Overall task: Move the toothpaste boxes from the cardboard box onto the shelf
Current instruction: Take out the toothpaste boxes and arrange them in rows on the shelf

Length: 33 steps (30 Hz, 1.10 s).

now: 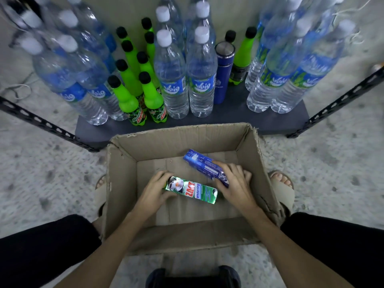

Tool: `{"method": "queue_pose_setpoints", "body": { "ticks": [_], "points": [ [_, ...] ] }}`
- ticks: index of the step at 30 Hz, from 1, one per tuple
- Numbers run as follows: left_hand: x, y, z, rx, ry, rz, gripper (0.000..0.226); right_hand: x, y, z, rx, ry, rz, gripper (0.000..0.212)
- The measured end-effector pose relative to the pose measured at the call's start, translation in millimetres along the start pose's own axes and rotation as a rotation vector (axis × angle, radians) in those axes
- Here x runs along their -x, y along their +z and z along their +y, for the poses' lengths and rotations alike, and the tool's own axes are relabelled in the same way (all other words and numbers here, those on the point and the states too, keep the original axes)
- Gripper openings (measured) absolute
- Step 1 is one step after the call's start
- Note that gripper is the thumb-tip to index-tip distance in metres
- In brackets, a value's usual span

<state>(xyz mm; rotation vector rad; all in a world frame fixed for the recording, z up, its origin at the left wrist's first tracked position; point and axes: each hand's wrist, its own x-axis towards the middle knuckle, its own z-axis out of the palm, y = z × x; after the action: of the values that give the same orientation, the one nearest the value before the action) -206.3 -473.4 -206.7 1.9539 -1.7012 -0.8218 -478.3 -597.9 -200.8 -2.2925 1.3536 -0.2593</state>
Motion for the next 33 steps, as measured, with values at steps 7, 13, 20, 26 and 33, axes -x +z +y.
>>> {"method": "queue_pose_setpoints", "body": {
  "ticks": [7,13,20,26,33],
  "points": [
    [3,-81,54,-0.012,0.045,0.147,0.06,0,-98,-44,-0.05,-0.16,0.118,0.055],
    [15,-164,121,0.0,0.147,0.304,0.062,2,-199,-83,-0.17,-0.251,0.278,0.067],
    [24,-273,214,-0.031,0.276,0.444,0.059,3,-343,-129,-0.203,-0.403,0.412,0.067],
    [23,-355,284,-0.097,0.407,0.584,0.055,1,-455,-158,-0.156,-0.486,0.445,0.064],
    [4,-423,346,-0.159,0.456,0.705,0.05,-24,-547,-167,-0.083,-0.495,0.494,0.051]
  ]
}}
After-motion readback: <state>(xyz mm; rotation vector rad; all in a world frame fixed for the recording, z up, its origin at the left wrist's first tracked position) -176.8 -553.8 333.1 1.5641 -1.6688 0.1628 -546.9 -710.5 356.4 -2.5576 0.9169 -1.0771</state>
